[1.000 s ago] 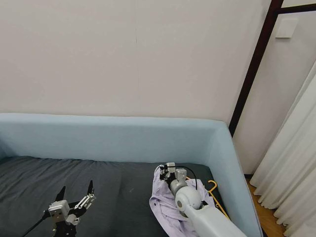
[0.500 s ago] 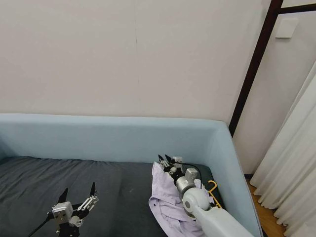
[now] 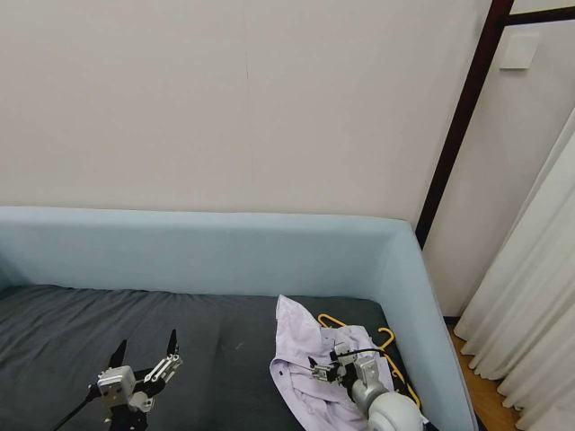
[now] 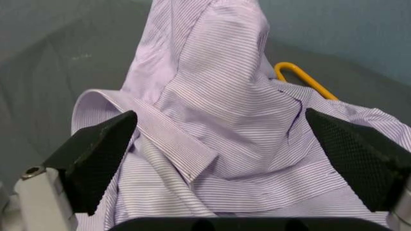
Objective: Pick up the clothes from the sofa and hang them on the clothes hanger.
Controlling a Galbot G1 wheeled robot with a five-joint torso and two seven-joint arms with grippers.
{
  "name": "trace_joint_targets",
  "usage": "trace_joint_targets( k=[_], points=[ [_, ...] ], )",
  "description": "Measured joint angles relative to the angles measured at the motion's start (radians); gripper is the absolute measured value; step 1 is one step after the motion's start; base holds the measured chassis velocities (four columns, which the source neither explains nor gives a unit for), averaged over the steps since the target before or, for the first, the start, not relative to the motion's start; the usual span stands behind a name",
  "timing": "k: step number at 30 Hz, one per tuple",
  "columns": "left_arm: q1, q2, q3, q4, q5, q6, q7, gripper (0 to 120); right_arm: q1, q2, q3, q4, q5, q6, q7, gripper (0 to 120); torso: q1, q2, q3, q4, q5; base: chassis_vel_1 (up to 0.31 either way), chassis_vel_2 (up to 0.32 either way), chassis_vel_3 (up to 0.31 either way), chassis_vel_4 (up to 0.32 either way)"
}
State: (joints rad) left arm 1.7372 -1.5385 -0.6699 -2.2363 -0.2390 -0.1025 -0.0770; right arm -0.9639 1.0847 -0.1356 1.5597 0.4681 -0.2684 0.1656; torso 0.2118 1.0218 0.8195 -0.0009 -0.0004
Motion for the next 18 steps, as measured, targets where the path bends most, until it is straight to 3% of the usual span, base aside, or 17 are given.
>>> trace_joint_targets(
  k=[18],
  points=[
    [0.013,0.005,-0.010,-0.009,-0.001,-0.008,-0.001,100,0.008,0.062,0.002,-0.143,-0.147,-0.011,0.006,100,0.000,0.000,0.000,-0.0002,-0.0003,0.000,0.000,0.000,0.000]
  ],
)
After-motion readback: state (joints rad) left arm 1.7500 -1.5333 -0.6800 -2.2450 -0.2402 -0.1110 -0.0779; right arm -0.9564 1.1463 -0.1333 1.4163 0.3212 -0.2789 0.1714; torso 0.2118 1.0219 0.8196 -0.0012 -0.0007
